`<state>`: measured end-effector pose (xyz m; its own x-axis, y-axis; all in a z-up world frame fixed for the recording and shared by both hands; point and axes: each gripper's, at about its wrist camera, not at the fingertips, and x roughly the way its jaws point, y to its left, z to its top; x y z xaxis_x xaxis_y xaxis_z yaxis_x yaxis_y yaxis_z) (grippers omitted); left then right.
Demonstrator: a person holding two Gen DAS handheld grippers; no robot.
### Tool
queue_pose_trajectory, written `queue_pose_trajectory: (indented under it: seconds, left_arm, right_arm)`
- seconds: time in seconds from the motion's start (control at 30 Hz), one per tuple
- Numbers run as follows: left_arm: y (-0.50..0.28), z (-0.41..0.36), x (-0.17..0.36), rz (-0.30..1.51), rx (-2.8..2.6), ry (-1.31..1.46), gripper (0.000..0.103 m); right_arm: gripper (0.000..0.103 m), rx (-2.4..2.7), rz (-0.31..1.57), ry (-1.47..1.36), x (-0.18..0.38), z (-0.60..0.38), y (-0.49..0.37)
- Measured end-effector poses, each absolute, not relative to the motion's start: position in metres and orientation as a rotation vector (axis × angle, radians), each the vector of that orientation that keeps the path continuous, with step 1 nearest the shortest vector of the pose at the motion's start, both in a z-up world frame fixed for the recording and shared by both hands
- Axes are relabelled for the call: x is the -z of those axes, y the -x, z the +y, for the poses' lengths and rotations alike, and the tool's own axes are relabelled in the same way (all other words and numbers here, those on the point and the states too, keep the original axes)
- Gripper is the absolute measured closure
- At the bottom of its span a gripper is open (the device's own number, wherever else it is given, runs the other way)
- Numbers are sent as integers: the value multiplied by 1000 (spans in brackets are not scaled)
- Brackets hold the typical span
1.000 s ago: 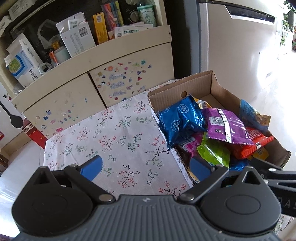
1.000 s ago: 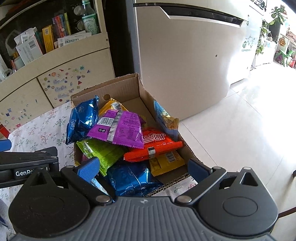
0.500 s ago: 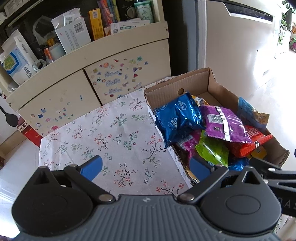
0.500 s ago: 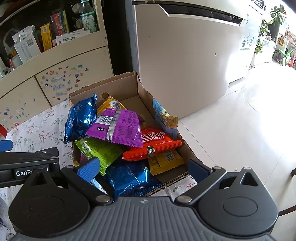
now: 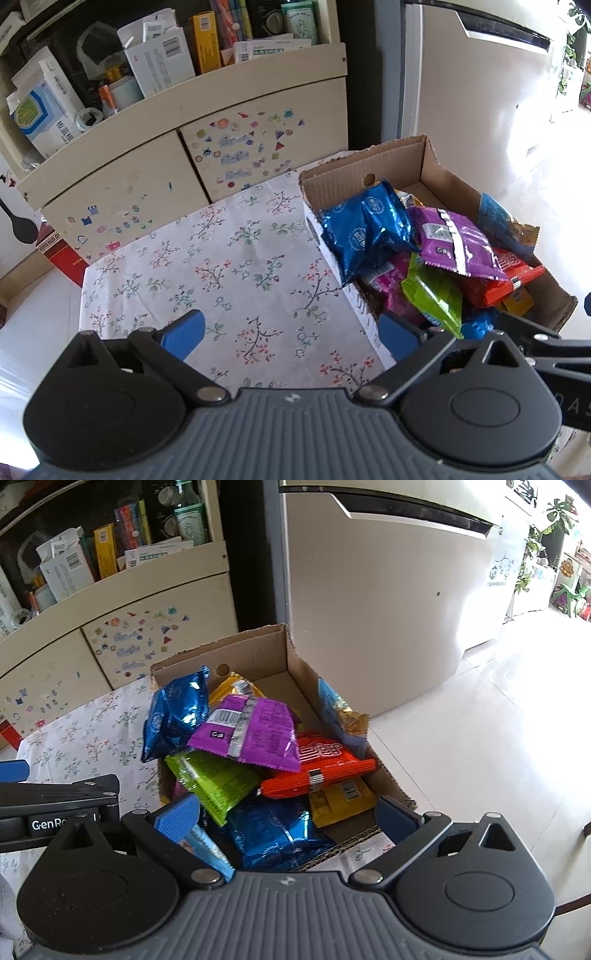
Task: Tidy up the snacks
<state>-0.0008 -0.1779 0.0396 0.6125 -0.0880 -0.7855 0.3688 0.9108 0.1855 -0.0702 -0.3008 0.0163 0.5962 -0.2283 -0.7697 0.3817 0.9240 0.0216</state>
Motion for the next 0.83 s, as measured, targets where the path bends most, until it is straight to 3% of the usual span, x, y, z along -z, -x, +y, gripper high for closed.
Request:
queue_pose_trajectory:
  seconds: [0.83]
  left_arm:
    - [43, -55, -18, 957, 163, -332, 2]
  right_arm:
    - [0, 177, 915, -70, 8, -190, 90]
